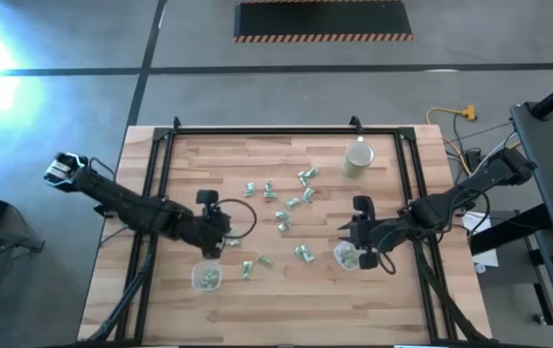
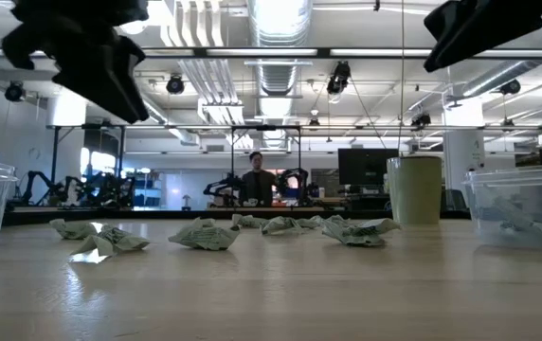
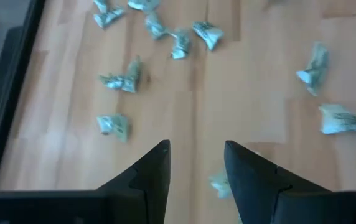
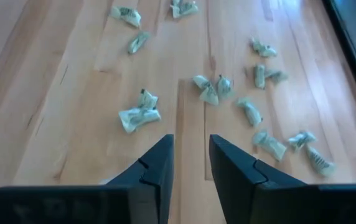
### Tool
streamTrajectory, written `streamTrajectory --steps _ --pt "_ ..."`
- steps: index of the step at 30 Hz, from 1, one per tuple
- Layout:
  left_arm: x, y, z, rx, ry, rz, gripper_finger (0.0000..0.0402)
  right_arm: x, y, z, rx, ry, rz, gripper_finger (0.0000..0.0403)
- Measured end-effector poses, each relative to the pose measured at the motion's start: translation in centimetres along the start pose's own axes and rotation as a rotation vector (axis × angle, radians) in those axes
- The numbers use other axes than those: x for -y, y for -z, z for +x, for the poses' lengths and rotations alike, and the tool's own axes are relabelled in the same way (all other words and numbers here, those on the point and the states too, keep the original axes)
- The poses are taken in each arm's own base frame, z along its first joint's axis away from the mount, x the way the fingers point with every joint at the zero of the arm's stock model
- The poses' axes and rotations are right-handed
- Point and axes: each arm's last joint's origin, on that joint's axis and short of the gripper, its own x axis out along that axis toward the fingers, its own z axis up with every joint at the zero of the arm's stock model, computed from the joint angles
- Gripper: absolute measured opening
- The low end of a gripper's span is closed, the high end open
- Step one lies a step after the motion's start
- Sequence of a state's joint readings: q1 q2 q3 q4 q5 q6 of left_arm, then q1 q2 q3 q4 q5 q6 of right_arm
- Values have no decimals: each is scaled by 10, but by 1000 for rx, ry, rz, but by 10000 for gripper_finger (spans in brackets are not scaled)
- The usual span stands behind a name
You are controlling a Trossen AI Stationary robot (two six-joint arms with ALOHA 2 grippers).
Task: Pick and place Stevia / Truvia into bins
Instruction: Put the stevia packet into the left transparent container
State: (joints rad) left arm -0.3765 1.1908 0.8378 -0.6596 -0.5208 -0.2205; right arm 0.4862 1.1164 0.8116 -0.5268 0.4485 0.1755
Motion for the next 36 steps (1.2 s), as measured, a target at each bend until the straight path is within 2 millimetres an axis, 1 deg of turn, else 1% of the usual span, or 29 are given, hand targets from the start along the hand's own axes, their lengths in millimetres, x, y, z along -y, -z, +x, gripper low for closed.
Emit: streamTrajectory --steps 3,8,13,18,21,25,32,36 --pt "-16 -6 6 -17 -16 20 134 0 -1 0 14 -2 -14 86" --pt "-50 -10 20 -56 -19 27 135 0 -1 0 14 -2 -20 79" --pt "-83 -13 37 -39 38 -25 135 0 0 0 12 -2 -21 74" --pt "-107 -9 55 -66 28 -127 135 0 1 1 8 -1 -23 72" --pt "-115 -8 69 -83 7 -159 135 0 2 1 6 -1 -25 75" --pt "-121 -10 92 -99 -5 -209 135 0 3 2 2 0 -29 80" --pt "-120 -16 128 -188 23 -231 135 -1 5 3 -3 0 -30 72" --pt "-123 -17 146 -228 24 -236 135 -1 6 4 -7 1 -29 68"
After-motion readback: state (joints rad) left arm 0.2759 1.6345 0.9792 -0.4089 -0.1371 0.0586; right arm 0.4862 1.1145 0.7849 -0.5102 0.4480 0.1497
